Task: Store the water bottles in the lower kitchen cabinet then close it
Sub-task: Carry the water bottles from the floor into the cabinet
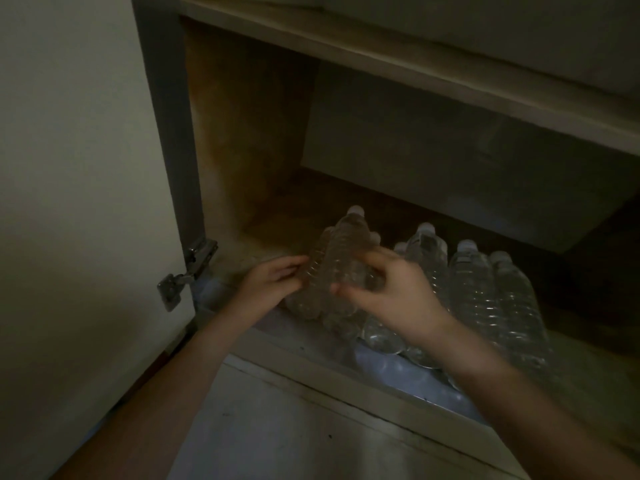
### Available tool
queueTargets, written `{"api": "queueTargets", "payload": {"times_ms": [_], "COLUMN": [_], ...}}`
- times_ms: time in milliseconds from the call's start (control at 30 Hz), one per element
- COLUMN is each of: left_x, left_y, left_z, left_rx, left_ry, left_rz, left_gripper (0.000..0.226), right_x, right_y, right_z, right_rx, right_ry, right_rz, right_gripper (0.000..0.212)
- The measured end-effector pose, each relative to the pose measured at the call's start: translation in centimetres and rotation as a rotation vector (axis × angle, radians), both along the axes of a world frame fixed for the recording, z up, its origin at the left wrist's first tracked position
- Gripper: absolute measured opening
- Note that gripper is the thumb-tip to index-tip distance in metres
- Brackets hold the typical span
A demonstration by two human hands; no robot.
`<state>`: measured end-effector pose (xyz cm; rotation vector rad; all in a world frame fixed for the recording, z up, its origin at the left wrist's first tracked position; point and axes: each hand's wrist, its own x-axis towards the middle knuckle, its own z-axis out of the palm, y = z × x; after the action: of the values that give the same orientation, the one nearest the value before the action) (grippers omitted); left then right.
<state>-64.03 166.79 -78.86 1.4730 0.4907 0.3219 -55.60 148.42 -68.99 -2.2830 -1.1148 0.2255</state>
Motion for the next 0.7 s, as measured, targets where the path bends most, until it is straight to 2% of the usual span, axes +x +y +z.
{"api": "queueTargets", "payload": {"times_ms": [100,267,467,700], "left_x": [0.1,0.1,0.0,0.1], "left_y": [-0.1,0.1,0.1,0.1], "left_z": [0.0,-0.2,-0.1,0.2], "left_rx": [0.003,0.016,0.001,-0.002], "left_ry": [-0.007,0.003,0.006,0.009], "left_rz": [0.026,0.028,0.033,0.038], "left_gripper": [0.048,0.051,0.05,0.049], "right_x": [-0.6,-0.7,0.1,0.6], "right_y": [-0.2,-0.2,0.5,0.8], "right_z": [-0.8,-1.6,-1.2,-1.2], "right_rx": [-0.003,0.042,-0.086,-0.098], "right_ry": [-0.073,-0.131,-0.24,-0.276], "right_rz": [0.077,0.037,0.01,-0.008], "right_gripper": [0.063,0.071,0.07,0.069]}}
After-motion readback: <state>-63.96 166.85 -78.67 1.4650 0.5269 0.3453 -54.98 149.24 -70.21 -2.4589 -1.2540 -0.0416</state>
